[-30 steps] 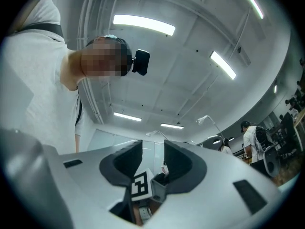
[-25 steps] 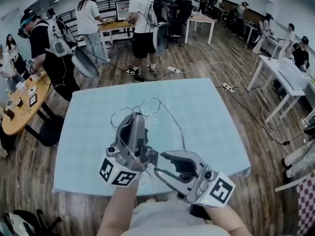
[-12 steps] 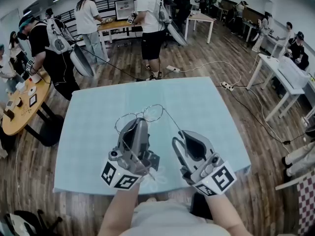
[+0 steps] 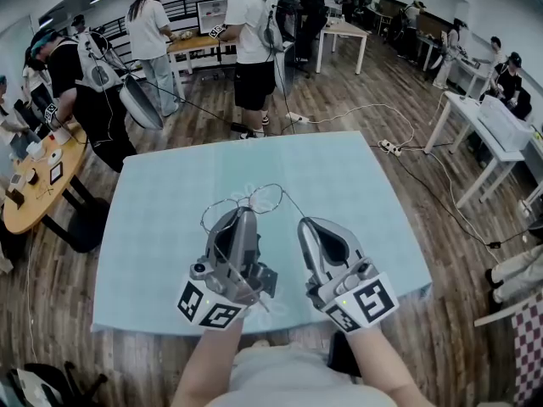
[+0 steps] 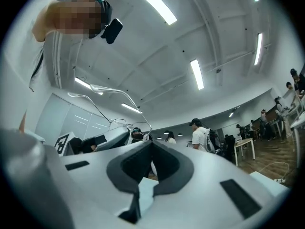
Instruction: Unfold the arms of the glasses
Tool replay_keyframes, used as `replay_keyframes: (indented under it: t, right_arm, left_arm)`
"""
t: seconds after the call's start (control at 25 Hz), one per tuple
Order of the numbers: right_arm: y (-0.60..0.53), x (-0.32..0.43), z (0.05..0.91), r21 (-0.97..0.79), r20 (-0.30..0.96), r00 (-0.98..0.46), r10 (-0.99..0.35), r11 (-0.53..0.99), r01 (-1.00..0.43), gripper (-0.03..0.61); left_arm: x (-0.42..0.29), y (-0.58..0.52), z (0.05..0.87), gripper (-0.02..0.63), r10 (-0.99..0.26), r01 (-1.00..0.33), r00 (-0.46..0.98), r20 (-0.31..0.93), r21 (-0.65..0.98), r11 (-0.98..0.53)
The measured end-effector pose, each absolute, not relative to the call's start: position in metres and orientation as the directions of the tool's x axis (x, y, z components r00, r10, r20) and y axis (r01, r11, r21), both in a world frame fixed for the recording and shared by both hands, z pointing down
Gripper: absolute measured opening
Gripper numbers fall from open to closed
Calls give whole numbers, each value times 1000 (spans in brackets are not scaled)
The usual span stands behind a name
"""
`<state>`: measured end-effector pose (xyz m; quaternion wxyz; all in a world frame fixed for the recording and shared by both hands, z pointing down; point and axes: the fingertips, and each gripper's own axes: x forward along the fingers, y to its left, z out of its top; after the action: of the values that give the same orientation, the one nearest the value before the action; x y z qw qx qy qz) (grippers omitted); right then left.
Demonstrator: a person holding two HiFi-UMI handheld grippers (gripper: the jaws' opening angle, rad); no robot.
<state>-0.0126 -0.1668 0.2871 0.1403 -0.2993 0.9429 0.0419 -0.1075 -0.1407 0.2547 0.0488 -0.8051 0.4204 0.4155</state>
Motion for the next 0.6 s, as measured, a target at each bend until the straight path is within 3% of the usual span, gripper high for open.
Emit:
replay_keyframes:
  t: [0.6]
  right_arm:
    - [-177, -6, 298, -28, -236, -734, -636, 760, -649, 6]
  left_arm:
    - [-99, -139, 266, 6, -652, -717, 308, -692, 281, -637]
